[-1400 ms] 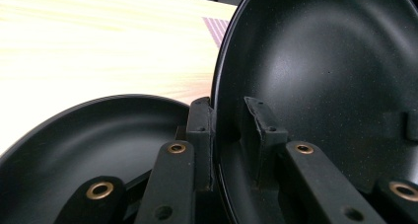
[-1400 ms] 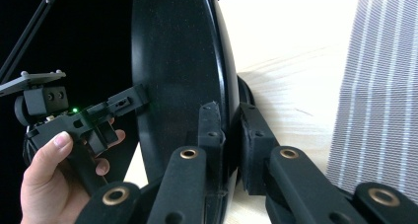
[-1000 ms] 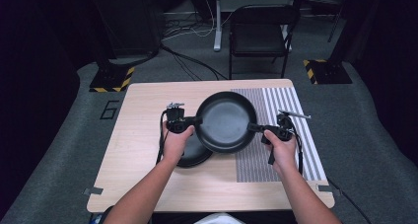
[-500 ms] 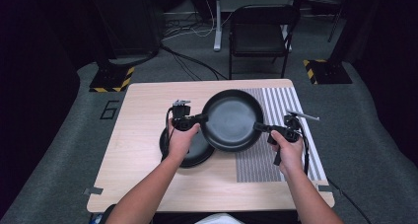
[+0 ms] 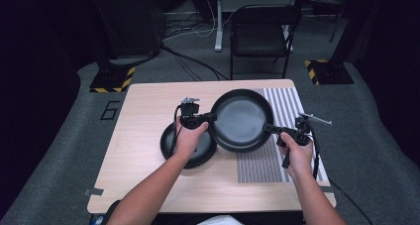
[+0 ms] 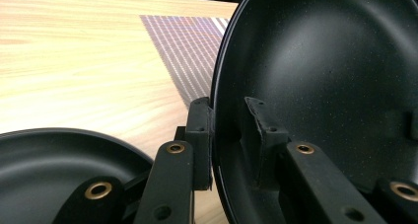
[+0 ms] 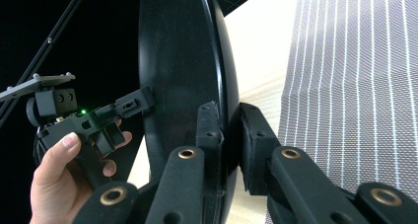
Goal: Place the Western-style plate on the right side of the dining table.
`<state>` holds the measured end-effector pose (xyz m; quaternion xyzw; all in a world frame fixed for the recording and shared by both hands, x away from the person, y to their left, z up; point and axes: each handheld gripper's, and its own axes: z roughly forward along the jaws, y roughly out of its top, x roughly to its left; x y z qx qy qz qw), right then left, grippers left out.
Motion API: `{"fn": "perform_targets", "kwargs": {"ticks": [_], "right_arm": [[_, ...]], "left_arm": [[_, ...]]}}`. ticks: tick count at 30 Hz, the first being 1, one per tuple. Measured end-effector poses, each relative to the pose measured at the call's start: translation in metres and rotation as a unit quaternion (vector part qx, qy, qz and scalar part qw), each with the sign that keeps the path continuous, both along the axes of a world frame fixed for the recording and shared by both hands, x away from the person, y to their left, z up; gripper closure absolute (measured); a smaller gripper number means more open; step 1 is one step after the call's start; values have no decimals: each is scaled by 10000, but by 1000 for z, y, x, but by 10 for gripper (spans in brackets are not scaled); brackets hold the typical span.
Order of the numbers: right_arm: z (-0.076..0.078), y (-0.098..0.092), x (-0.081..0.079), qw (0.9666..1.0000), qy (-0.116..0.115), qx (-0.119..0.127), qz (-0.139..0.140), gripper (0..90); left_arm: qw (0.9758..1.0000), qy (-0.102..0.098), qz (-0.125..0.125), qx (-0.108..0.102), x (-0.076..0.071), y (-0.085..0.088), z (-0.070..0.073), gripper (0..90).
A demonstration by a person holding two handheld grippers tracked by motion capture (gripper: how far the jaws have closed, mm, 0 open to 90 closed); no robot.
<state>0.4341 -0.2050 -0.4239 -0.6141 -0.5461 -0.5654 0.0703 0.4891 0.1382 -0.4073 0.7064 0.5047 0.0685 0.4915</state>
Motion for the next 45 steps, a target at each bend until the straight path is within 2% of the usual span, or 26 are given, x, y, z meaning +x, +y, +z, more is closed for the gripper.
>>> {"fn": "perform_targets", "kwargs": {"ticks": [9, 21, 30, 36, 41, 45], "right_arm": [[2, -10, -5, 10000, -9, 6, -65, 807], [1, -24, -13, 9998, 8, -15, -185, 803], [4, -42, -18, 9994, 42, -37, -339, 802], [0, -52, -20, 9991, 93, -15, -403, 801], [-8, -63, -19, 9988, 138, 41, -465, 802], [-8, -67, -17, 9987, 143, 31, -491, 801]], "left_arm": [[9999, 7, -106, -11, 2, -10, 2, 737], [9996, 90, -250, -77, 4, -25, -3, 737], [9992, 126, -376, -78, 9, -47, -3, 736], [9990, 149, -426, -36, 11, -58, -6, 736], [9987, 188, -462, -53, 15, -68, -11, 737], [9986, 188, -477, -102, 19, -74, -15, 738]]}}
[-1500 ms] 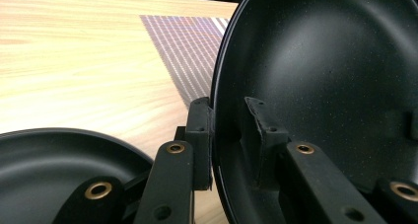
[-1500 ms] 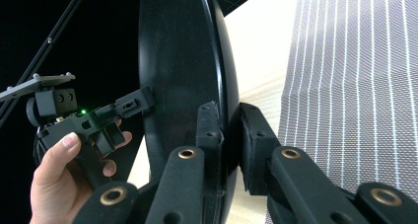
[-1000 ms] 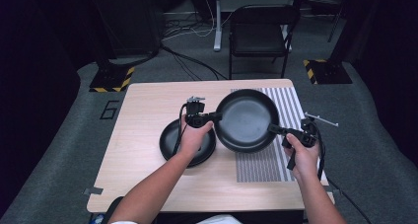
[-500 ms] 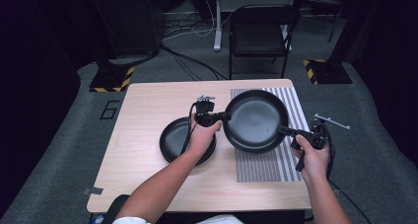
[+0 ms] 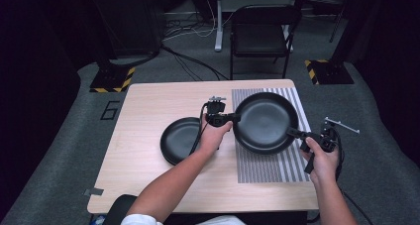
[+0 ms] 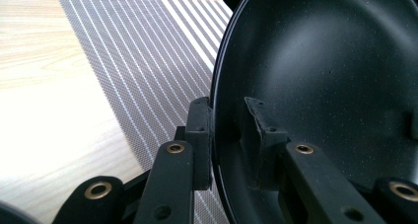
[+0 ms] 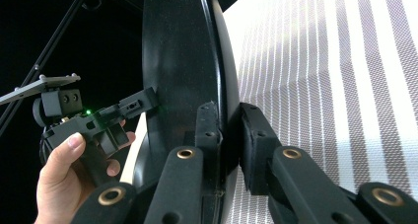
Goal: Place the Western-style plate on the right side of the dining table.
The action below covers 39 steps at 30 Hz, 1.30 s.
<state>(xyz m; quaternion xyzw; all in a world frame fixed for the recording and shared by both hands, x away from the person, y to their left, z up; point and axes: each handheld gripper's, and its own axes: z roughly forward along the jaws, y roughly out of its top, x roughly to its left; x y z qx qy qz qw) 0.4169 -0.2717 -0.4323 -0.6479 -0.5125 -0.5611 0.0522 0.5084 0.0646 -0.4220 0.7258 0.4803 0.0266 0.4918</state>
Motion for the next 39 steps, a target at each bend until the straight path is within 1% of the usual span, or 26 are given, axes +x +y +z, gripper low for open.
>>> {"fn": "perform_targets", "kwargs": {"ticks": [3, 6, 9, 11, 12, 13, 14, 15, 16, 21, 24, 30, 31, 33, 35, 39], "right_arm": [[-2, -6, 2, 10000, 3, -19, -26, 801], [-4, -8, 3, 10000, 21, 3, -24, 801], [-10, -11, 4, 10000, 58, 35, 13, 800], [-11, -11, 4, 9999, 88, 55, -3, 800], [-13, -12, 4, 9999, 87, 56, -12, 801], [-15, -13, 4, 9999, 137, 72, -10, 801], [-15, -13, 4, 9999, 137, 72, -10, 801], [-15, -14, 3, 9996, 232, 131, -31, 801], [-19, -16, 4, 9998, 177, 98, -34, 801], [-24, -20, 4, 9997, 210, 103, -47, 801], [-26, -21, 5, 9998, 186, 99, -39, 800], [-34, -24, 6, 9995, 259, 145, -68, 801], [-37, -25, 6, 9994, 297, 130, -78, 801], [-38, -25, 6, 9994, 304, 146, -90, 801], [-41, -27, 5, 9992, 354, 129, -98, 801], [-43, -28, 5, 9992, 380, 87, -112, 801]], "left_arm": [[10000, 3, -28, 15, 2, -5, -3, 736], [10000, 4, -25, 40, 3, -7, -4, 736], [9999, 61, -18, 102, 4, -10, -9, 734], [9999, 60, -29, 137, 4, -11, -10, 733], [9999, 92, -19, 140, 4, -12, -11, 733], [9998, 106, -29, 170, 5, -14, -14, 732], [9998, 106, -29, 170, 5, -14, -14, 731], [9997, 132, -47, 181, 5, -15, -15, 731], [9997, 138, -61, 177, 6, -17, -16, 732], [9996, 153, -67, 215, 8, -21, -20, 731], [9996, 165, -67, 230, 9, -22, -22, 730], [9994, 205, -56, 289, 11, -26, -29, 729], [9992, 230, -44, 320, 11, -28, -32, 728], [9992, 241, -44, 325, 11, -29, -34, 726], [9989, 307, -69, 334, 10, -31, -38, 724], [9990, 322, -41, 322, 11, -34, -42, 722]]}}
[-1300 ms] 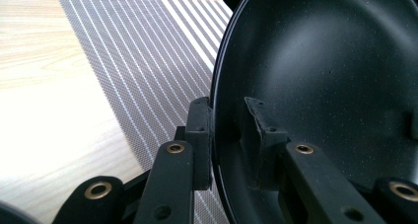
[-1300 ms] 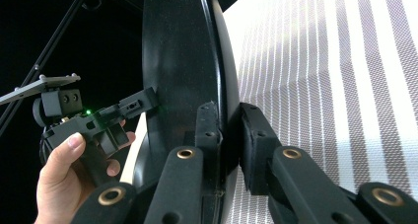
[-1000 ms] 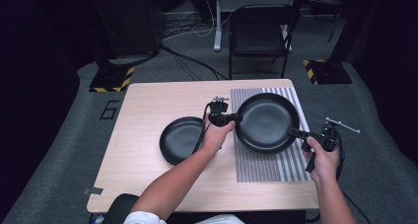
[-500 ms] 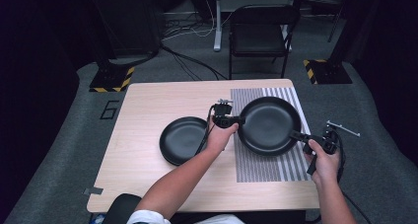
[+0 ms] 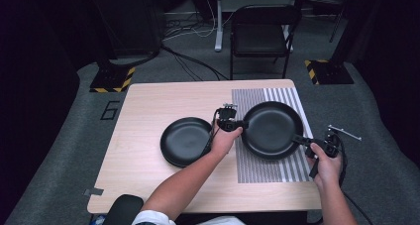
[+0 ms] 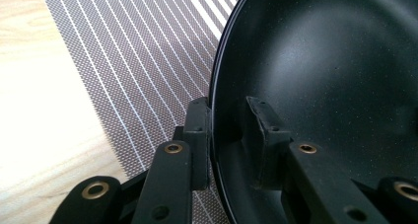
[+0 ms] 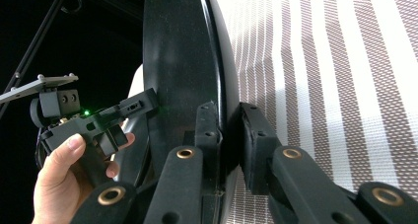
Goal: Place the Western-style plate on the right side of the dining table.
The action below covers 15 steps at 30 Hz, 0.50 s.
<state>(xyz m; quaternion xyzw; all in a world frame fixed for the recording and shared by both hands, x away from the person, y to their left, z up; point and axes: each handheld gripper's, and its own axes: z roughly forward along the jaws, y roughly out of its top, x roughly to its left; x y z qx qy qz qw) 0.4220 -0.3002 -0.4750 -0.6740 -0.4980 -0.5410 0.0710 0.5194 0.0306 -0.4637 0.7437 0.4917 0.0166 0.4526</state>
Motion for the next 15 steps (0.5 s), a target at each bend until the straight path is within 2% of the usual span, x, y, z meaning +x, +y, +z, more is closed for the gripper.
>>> {"fn": "perform_targets", "kwargs": {"ticks": [7, 8, 11, 12, 13, 15], "right_arm": [[-6, -3, 4, 10000, 55, 52, -3, 801], [-8, -2, 6, 9998, 166, 135, -39, 801], [-12, -2, 9, 9999, 128, 66, -31, 800], [-12, -2, 10, 9997, 205, 121, -40, 800], [-14, -2, 12, 9999, 121, 48, -24, 800], [-15, -3, 12, 9999, 130, 43, -28, 800]], "left_arm": [[10000, 18, 41, 36, 4, -2, -5, 720], [9999, 56, 72, 51, 6, -3, -8, 719], [9999, 107, 56, 71, 8, -3, -10, 718], [9999, 124, 59, 58, 9, -3, -11, 718], [9999, 126, 74, 63, 10, -3, -13, 718], [9999, 138, 74, 57, 11, -4, -15, 717]]}}
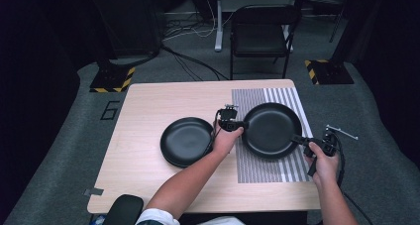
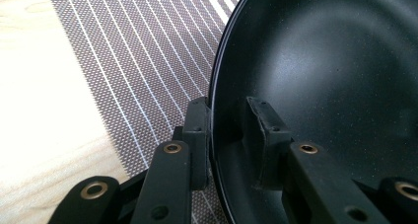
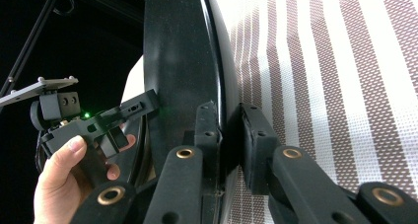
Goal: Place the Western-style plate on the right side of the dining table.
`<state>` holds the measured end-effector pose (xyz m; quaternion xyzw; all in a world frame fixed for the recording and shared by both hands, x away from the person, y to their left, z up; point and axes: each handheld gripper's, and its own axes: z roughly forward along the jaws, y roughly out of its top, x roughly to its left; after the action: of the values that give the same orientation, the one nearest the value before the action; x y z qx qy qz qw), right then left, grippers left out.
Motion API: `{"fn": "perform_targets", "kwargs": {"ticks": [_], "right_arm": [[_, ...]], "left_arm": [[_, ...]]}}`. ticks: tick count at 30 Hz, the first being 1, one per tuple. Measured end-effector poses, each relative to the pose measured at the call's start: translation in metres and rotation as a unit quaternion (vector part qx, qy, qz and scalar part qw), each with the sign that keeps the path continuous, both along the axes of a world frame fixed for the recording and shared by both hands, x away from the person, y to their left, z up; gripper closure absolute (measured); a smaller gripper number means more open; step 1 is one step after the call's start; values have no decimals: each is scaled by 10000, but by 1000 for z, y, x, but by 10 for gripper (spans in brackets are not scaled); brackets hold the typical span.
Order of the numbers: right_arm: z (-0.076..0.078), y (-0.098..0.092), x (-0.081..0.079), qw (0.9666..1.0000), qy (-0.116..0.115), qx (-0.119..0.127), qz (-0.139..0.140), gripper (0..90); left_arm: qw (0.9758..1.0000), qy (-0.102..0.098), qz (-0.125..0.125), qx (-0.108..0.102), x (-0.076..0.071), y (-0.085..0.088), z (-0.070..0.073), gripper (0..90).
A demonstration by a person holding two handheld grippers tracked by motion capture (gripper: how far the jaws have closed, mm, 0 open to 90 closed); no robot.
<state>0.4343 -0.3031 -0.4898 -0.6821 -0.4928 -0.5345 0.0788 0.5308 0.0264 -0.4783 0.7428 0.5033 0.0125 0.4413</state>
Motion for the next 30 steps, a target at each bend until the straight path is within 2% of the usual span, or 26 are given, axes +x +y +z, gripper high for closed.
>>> {"fn": "perform_targets", "kwargs": {"ticks": [2, 3, 4, 5, 7, 8, 9, 23, 26, 27, 28, 30], "right_arm": [[-1, -1, 2, 10000, 2, 1, -10, 800], [-1, -1, 2, 9999, 82, 60, -23, 800], [-2, -2, 4, 10000, 23, -15, -10, 800], [-4, -4, 5, 10000, 46, -36, -13, 799], [-5, -5, 7, 10000, 48, -57, -4, 798], [-4, -5, 7, 9999, 150, 25, -10, 798], [-6, -7, 8, 10000, 78, -23, -13, 798], [-10, -5, 13, 9999, 87, -101, -54, 800], [-11, -5, 14, 9999, 105, -90, -44, 799], [-10, -5, 14, 9998, 180, -12, -61, 799], [-12, -6, 16, 9999, 109, -85, -62, 800], [-13, -6, 16, 9999, 94, -76, -55, 799]], "left_arm": [[10000, -7, 9, 20, 2, -2, -2, 715], [10000, 9, 34, 10, 3, -3, -3, 715], [10000, 35, 31, 3, 4, -4, -4, 714], [9999, 110, 32, 0, 6, -6, -7, 715], [9999, 134, 43, -12, 7, -6, -8, 714], [9999, 131, 29, 2, 7, -7, -9, 714], [9999, 133, 39, 8, 7, -8, -10, 714], [9998, 196, 85, 34, 13, -8, -15, 711], [9997, 199, 101, 30, 14, -9, -16, 711], [9997, 198, 96, 43, 14, -9, -16, 711], [9997, 197, 100, 50, 15, -9, -17, 711], [9997, 194, 102, 51, 15, -9, -17, 710]]}}
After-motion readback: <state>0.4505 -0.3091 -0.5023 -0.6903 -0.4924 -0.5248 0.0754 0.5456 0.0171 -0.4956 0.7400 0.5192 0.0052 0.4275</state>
